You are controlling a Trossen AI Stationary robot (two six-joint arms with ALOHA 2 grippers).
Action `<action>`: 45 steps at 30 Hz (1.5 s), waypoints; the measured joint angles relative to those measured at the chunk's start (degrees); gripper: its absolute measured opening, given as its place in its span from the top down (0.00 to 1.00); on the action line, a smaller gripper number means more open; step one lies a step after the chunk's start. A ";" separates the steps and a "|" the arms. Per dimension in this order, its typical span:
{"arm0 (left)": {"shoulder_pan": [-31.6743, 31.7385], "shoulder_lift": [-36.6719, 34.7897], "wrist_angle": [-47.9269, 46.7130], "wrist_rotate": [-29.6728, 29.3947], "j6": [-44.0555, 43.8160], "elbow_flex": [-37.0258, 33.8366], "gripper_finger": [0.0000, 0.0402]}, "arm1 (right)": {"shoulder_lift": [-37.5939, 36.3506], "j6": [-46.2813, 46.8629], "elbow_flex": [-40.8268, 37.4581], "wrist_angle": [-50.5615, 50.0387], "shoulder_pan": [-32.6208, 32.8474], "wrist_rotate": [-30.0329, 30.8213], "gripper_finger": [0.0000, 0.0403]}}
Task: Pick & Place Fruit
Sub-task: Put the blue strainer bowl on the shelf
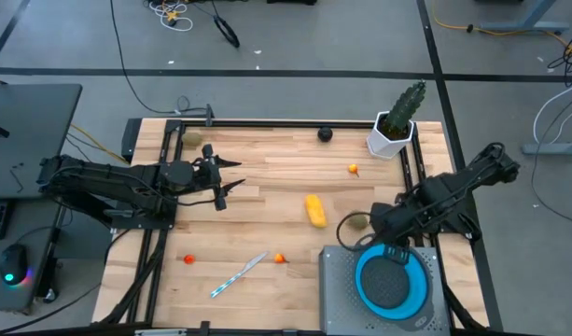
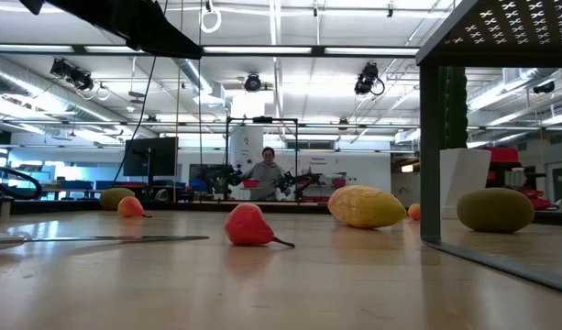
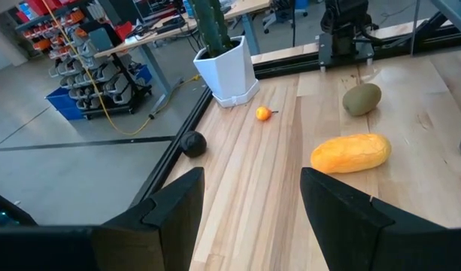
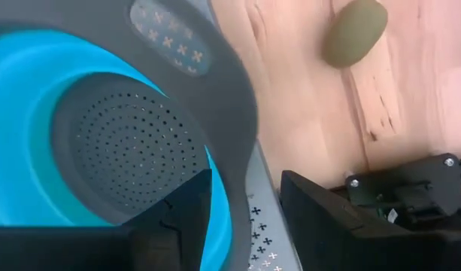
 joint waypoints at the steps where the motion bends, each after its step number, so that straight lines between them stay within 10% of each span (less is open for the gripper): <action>1: 0.00 0.00 -0.03 0.00 0.01 -0.01 0.43 | 0.58 0.00 -0.03 -0.02 0.27 -0.04 0.58; 13: 0.01 0.00 -0.02 -0.02 -0.02 -0.01 0.43 | 4.29 -0.44 -0.10 -0.28 1.83 -2.37 0.59; 24: 0.01 0.00 0.01 -0.01 0.00 0.00 0.43 | 4.27 2.50 -0.10 -0.24 2.46 -3.89 0.88; 45: 0.00 0.00 -0.02 -0.01 0.00 -0.01 0.43 | 3.72 1.68 1.02 3.89 5.80 -8.02 0.94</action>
